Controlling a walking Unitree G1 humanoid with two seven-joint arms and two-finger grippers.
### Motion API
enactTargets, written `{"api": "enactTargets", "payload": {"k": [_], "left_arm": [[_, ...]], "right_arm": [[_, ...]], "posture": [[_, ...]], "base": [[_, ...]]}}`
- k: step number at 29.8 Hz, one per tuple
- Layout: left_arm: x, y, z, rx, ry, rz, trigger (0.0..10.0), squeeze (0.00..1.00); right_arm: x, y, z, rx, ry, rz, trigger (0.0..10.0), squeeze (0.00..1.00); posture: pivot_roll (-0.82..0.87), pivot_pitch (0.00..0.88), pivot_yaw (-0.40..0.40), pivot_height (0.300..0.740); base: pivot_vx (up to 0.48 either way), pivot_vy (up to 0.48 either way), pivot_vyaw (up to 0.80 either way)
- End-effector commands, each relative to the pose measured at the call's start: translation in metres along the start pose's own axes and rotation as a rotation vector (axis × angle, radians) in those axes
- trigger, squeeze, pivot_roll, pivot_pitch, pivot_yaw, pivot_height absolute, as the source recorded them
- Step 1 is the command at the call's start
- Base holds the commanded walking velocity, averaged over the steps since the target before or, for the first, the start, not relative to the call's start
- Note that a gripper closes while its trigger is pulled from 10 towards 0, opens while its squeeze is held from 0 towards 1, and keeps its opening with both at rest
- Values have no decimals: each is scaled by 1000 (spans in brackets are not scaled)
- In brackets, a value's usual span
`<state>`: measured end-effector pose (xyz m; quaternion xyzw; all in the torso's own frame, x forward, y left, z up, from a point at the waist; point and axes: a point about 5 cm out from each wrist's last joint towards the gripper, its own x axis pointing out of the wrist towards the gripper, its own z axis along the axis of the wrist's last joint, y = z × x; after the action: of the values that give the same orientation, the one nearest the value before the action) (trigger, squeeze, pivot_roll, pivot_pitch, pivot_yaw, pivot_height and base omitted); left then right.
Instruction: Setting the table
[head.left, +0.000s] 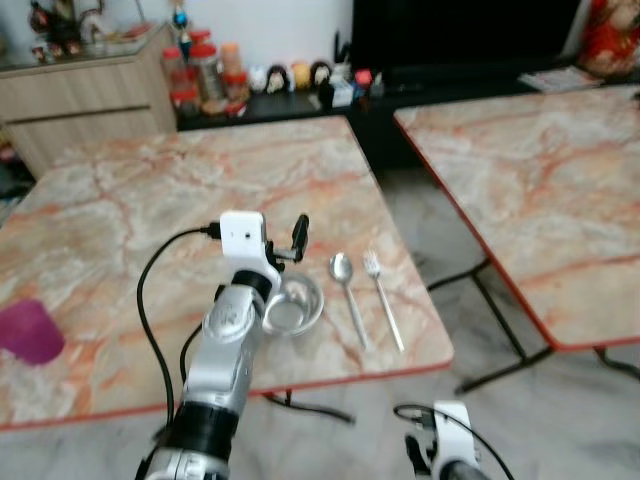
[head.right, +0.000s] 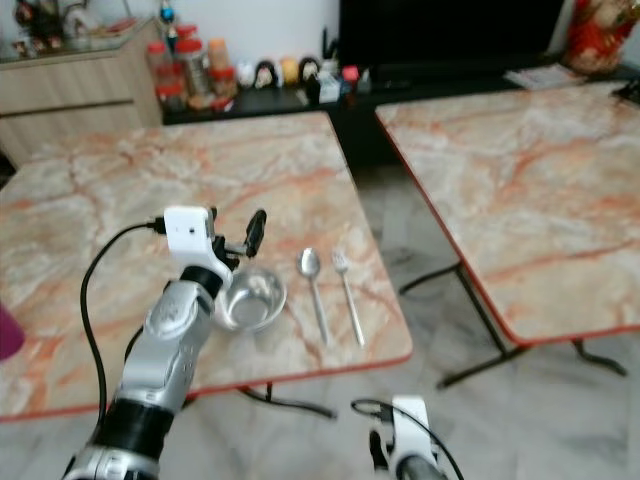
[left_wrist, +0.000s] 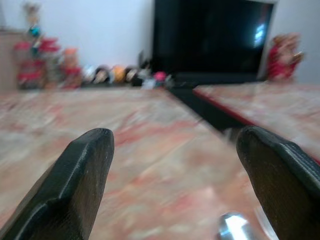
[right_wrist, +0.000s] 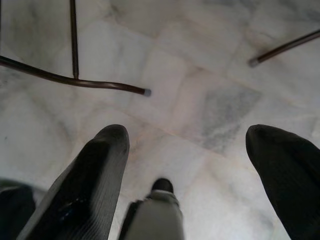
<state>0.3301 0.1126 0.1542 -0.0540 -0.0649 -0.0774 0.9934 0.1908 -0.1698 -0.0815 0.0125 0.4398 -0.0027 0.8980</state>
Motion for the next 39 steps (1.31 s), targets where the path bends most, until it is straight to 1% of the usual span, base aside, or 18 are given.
{"api": "enactTargets", "payload": {"k": [1, 2, 3, 4, 8, 9, 10, 11, 13, 17, 26, 30, 34, 37, 39], "left_arm": [[-5, 15, -9, -3, 67, 65, 10000, 0], [-7, 17, -12, -19, 101, 70, 10000, 0], [-12, 17, -21, -54, 185, 58, 10000, 0], [-15, 17, -24, -70, 221, 49, 10000, 0], [-15, 17, -24, -70, 224, 49, 10000, 0], [-24, 12, -27, -149, 303, -1, 10000, 0], [-27, 10, -27, -175, 330, -22, 10000, 0], [-30, 8, -24, -175, 354, -47, 10000, 0], [-29, 6, -21, -168, 360, -64, 10000, 0], [-27, 3, -15, -192, 354, -73, 10000, 0], [-25, 7, -8, -179, 377, -66, 10000, 0], [-23, 12, -8, -172, 370, -20, 10000, 0], [-20, 21, -13, -171, 385, 67, 10000, 0], [-18, 23, -14, -179, 390, 80, 10000, 0], [-17, 22, -15, -170, 397, 76, 10000, 0]], "right_arm": [[1, 10, 0, -6, 6, 31, 10000, 0], [1, 10, 0, -5, 6, 30, 10000, 0], [1, 10, 0, -4, 7, 31, 10000, 0], [1, 10, -1, -5, 8, 31, 10000, 0], [1, 10, -1, -5, 8, 31, 10000, 0], [0, 11, -2, -9, 13, 35, 10000, 0], [0, 11, -3, -9, 14, 36, 10000, 0], [0, 11, -3, -10, 15, 38, 10000, 0], [0, 12, -3, -10, 15, 41, 10000, 0], [0, 13, -3, -9, 15, 44, 10000, 0], [0, 13, -3, -7, 17, 43, 10000, 0], [0, 14, -3, -6, 18, 46, 10000, 0], [0, 14, -4, -8, 21, 50, 10000, 0], [0, 14, -4, -8, 22, 50, 10000, 0], [1, 14, -3, -8, 21, 51, 10000, 0]], "posture": [[73, 0, 14, 709], [70, 0, 17, 709], [70, 0, 17, 709], [75, 0, 19, 709], [75, 0, 19, 709], [80, 0, 20, 709], [83, 0, 21, 709], [85, 0, 22, 709], [85, 0, 22, 709], [84, 0, 23, 709], [81, 0, 26, 709], [82, 0, 25, 709], [81, 0, 24, 709], [79, 0, 23, 709], [77, 0, 23, 709]], "base": [[0, 0, 0], [0, 0, 0], [0, 0, 0], [0, 0, 0], [0, 0, 0], [0, 0, 0], [0, 0, 0], [0, 0, 0], [0, 0, 0], [0, 0, 0], [0, 0, 0], [0, 0, 0], [0, 0, 0], [0, 0, 0], [0, 0, 0]]}}
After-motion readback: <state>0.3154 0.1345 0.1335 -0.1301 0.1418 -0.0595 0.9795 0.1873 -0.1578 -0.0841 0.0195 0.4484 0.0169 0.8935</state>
